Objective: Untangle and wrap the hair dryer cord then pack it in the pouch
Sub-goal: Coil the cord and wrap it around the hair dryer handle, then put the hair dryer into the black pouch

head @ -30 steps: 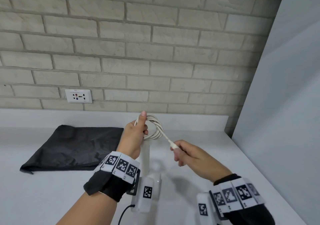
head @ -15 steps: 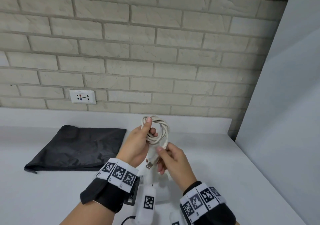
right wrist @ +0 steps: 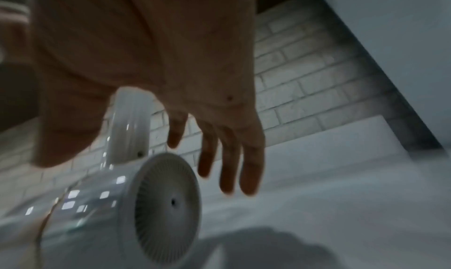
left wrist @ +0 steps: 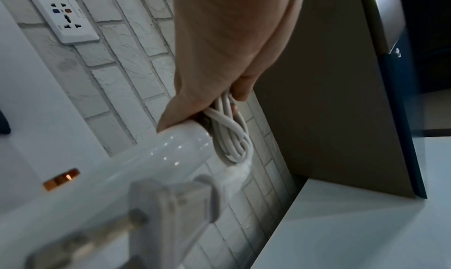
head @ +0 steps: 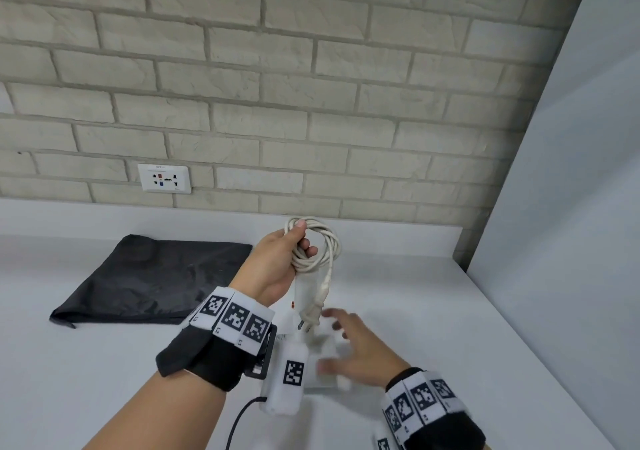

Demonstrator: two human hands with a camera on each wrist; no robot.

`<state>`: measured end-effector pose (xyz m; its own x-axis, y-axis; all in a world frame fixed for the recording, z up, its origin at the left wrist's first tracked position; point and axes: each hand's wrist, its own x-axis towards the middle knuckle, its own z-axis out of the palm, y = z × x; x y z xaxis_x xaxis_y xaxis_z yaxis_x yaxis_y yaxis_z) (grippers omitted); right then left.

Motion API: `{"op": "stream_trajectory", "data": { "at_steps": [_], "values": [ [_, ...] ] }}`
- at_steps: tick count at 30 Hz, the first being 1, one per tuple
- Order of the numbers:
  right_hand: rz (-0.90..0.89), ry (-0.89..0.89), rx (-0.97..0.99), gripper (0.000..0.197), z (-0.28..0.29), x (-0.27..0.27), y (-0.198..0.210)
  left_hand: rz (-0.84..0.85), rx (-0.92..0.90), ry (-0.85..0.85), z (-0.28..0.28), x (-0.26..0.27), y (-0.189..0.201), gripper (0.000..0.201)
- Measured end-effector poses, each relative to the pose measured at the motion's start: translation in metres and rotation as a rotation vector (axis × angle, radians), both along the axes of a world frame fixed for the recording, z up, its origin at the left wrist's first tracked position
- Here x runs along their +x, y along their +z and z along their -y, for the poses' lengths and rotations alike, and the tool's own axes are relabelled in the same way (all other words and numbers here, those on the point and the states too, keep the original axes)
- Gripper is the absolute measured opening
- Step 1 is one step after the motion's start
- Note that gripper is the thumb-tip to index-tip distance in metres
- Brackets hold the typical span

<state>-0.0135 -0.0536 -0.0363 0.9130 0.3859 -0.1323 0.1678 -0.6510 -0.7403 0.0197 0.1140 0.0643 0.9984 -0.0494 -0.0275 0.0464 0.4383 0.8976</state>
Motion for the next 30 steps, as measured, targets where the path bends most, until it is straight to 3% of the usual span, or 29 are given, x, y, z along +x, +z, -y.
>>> {"op": "stream_trajectory", "data": {
  "at_steps": [2, 5, 8, 11, 14, 17, 21, 23, 26, 28, 30],
  "values": [
    [-0.109, 0.021, -0.074, 0.079, -0.002, -0.003, -0.011, 0.003, -0.024, 0.008, -0.001, -0.001, 0.001, 0.029],
    [-0.275, -0.066, 0.168, 0.074, -0.001, -0.003, -0.021, -0.002, -0.066, 0.016, -0.008, -0.001, 0.002, 0.035],
    [-0.290, -0.019, 0.225, 0.075, -0.001, 0.001, -0.022, -0.051, -0.173, 0.062, -0.016, 0.003, 0.001, 0.037],
    [-0.343, 0.001, 0.314, 0.063, 0.002, 0.007, -0.018, -0.085, -0.266, 0.095, -0.027, 0.006, -0.001, 0.038],
    [-0.393, -0.079, 0.524, 0.060, 0.020, 0.017, -0.010, -0.119, -0.225, 0.090, -0.049, 0.005, -0.006, 0.037],
    [-0.352, -0.231, 0.658, 0.056, 0.044, 0.029, 0.000, -0.169, -0.053, -0.001, -0.071, 0.005, -0.020, 0.032],
    [-0.267, -0.480, 0.561, 0.052, 0.065, 0.047, 0.000, -0.361, 0.226, -0.124, -0.067, 0.008, -0.052, 0.024],
    [-0.274, -0.534, 0.407, 0.050, 0.070, 0.055, -0.003, -0.471, 0.334, -0.132, -0.057, 0.007, -0.071, 0.026],
    [-0.305, -0.523, 0.123, 0.057, 0.076, 0.061, -0.007, -0.563, 0.463, -0.141, -0.044, 0.008, -0.097, 0.030],
    [-0.308, -0.502, -0.044, 0.059, 0.079, 0.067, -0.011, -0.535, 0.635, -0.130, -0.039, 0.010, -0.116, 0.027],
    [-0.319, -0.461, -0.165, 0.068, 0.081, 0.075, -0.013, -0.528, 0.696, -0.090, -0.036, 0.011, -0.124, 0.022]
  ]
}}
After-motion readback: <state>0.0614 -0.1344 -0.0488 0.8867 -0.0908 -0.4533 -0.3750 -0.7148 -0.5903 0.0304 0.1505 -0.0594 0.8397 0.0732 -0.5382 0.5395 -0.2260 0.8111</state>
